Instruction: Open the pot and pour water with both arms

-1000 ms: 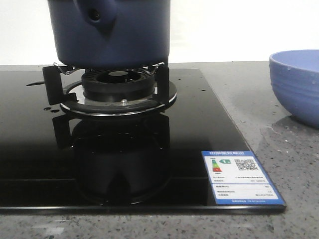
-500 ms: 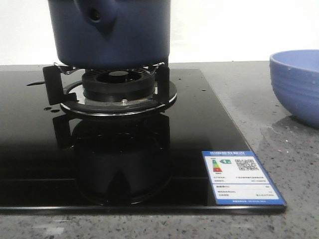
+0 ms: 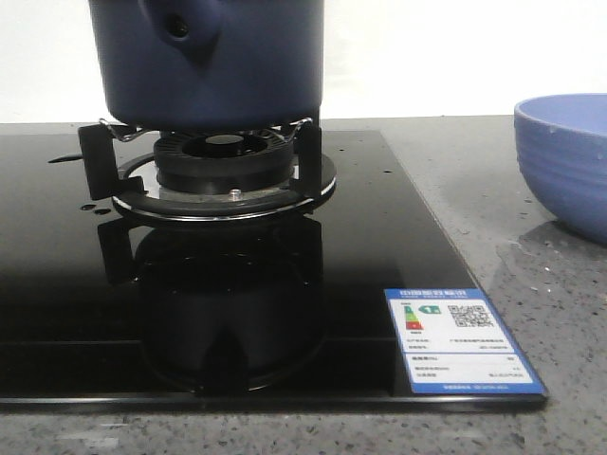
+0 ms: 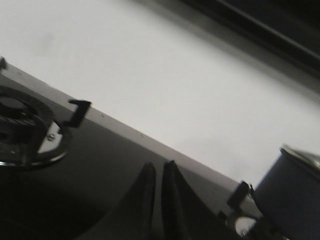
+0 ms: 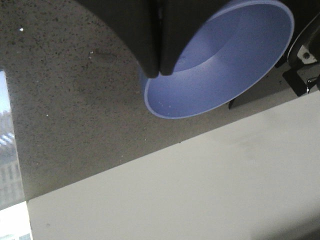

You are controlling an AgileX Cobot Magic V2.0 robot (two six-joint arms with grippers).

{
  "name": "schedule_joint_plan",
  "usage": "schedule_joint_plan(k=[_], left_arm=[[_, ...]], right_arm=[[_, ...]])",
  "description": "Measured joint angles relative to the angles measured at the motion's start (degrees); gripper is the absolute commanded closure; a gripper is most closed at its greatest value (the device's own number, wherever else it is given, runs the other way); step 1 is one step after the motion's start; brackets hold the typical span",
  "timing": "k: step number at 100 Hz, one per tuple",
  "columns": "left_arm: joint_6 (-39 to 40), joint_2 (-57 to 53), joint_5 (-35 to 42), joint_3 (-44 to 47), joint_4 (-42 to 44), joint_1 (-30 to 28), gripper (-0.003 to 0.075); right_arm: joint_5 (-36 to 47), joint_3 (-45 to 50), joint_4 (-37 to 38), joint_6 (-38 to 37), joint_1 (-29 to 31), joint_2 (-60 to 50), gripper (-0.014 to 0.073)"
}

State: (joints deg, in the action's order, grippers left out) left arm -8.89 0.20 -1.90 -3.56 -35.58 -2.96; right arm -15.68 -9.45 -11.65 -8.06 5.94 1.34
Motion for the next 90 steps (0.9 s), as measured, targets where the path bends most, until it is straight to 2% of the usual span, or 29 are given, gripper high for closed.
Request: schedule_joint_plan(k=[8, 22, 34, 46, 51, 64, 77, 90], left_arm=[[-0.5, 3.1, -5.6, -4.1, 2.0, 0.0, 0.0740], [-3.4, 11.2, -10.5, -11.1, 3.1, 0.3, 0.0740], [-7.1, 17.5, -13.7, -15.7, 2.1, 4.3, 0.0739], [-14.5, 22.2, -16.1, -18.8, -4.3, 12.7, 0.0728], [-20.2, 23.8, -16.5, -19.8, -8.8, 16.9, 0.0723], [-36.3, 27.4, -17.0, -23.1, -22.8, 28.7, 0.0724], [-51.3, 30.4, -17.2, -26.1, -34.1, 40.6, 0.0724], [-58.4, 33.5, -17.1, -28.9, -42.1, 48.8, 0.0724]], right_arm=[[-5.8, -5.3, 0.0, 0.0, 0.0, 4.4, 0.0663], [-14.3, -13.8, 0.0, 0.1, -0.3, 13.8, 0.0663], [-20.9, -19.8, -0.4, 0.1, -2.2, 21.2, 0.0663], [-27.9, -24.5, -3.3, 1.1, -4.1, 27.6, 0.0663], [-30.3, -26.0, -5.6, 3.0, -4.8, 29.8, 0.0663], [-35.2, -28.2, -13.1, 11.5, -6.0, 33.6, 0.0663], [-36.3, -28.6, -22.7, 21.1, -6.1, 34.6, 0.0663], [-36.3, -28.6, -30.3, 28.9, -6.1, 34.6, 0.0663]])
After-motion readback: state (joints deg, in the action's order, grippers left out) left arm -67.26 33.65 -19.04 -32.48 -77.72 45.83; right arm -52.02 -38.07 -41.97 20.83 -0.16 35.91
